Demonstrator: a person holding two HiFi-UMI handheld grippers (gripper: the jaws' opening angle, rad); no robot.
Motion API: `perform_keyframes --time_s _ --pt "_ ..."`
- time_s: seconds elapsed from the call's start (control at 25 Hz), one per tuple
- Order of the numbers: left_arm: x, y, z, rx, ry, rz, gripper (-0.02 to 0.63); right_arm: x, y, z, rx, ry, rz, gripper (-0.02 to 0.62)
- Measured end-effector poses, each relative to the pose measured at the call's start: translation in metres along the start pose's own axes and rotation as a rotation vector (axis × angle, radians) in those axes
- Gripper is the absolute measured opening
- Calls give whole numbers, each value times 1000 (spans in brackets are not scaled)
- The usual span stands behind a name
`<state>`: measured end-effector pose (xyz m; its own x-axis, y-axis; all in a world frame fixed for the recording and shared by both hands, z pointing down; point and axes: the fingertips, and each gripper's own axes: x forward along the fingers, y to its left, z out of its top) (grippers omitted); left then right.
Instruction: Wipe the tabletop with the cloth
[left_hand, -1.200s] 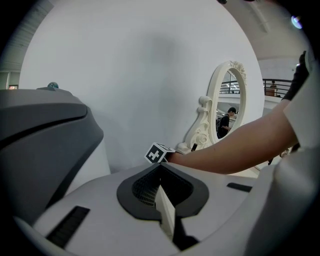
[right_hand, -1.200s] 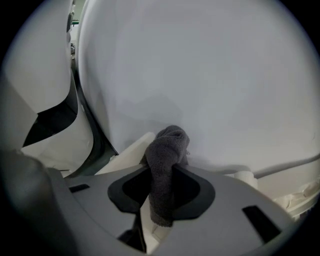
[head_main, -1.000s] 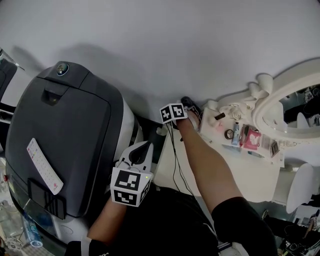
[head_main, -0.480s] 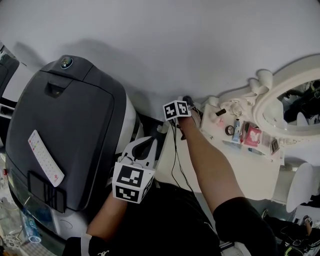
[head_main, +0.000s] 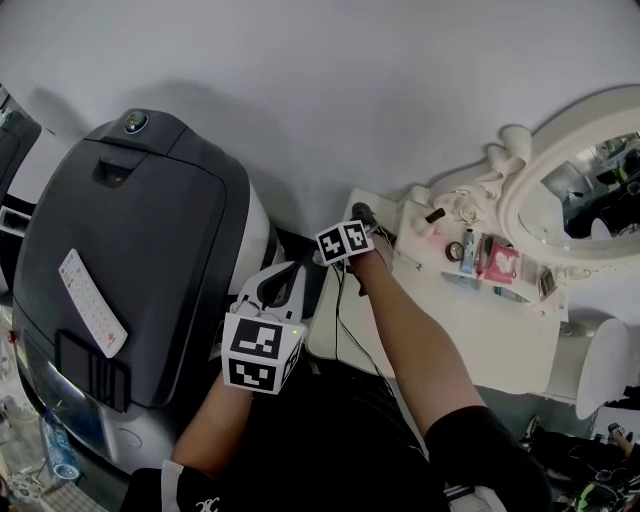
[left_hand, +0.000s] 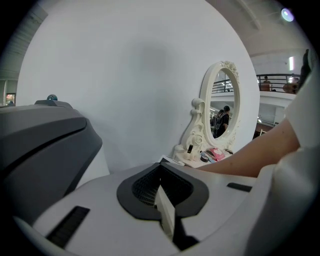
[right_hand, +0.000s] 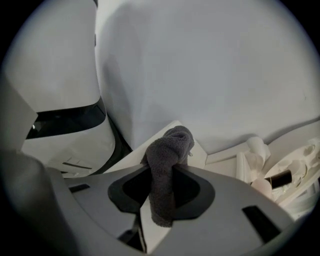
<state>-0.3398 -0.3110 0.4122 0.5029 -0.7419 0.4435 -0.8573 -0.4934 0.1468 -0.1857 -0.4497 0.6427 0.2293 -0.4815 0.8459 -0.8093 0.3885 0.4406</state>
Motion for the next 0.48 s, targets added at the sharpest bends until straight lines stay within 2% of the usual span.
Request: perform_keyframes --time_s 0.16,0.32,0.48 --pt "-2 0 -1 2 1 8 6 -12 13 -14 -36 -80 29 107" --pt "-2 -2 1 -1 -1 6 6 -22 23 -28 30 -158 110 107" --pt "-2 -6 0 -3 2 -4 6 -32 34 -42 66 -183 181 107"
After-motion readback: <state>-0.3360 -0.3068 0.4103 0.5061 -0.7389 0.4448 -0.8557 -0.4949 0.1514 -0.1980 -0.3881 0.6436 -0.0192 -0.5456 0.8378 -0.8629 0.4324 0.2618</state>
